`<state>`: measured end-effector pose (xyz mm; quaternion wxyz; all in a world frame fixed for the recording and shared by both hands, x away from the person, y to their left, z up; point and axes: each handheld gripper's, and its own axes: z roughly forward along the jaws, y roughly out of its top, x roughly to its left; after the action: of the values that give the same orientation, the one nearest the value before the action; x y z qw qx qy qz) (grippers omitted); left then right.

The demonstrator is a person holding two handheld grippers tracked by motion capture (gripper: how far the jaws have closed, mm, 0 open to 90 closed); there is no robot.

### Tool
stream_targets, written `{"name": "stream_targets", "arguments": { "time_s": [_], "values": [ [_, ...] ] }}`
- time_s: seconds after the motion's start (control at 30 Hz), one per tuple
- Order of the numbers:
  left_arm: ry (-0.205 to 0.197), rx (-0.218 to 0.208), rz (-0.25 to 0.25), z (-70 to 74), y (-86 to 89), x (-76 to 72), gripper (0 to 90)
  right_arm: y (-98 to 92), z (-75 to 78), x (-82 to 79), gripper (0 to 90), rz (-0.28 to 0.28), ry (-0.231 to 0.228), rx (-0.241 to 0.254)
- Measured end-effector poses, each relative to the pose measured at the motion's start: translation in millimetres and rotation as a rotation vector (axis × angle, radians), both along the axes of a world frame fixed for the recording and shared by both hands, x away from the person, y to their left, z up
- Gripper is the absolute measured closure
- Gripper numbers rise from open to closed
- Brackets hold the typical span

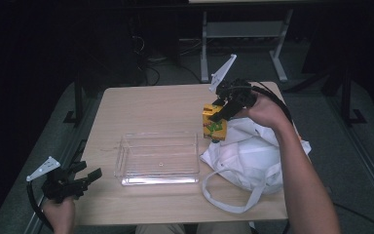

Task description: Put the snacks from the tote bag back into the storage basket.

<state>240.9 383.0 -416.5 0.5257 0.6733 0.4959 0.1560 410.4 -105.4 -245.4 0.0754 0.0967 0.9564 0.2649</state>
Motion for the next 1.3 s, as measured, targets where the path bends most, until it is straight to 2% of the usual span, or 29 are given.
{"name": "stream_targets", "arguments": {
  "time_s": [1.3],
  "values": [
    [-0.001,-0.006,-0.002,-0.3,0.5,-0.5,12.7,66.0,4.3,15.6,52.3,0.111,-0.015,-0.014]
  ]
}}
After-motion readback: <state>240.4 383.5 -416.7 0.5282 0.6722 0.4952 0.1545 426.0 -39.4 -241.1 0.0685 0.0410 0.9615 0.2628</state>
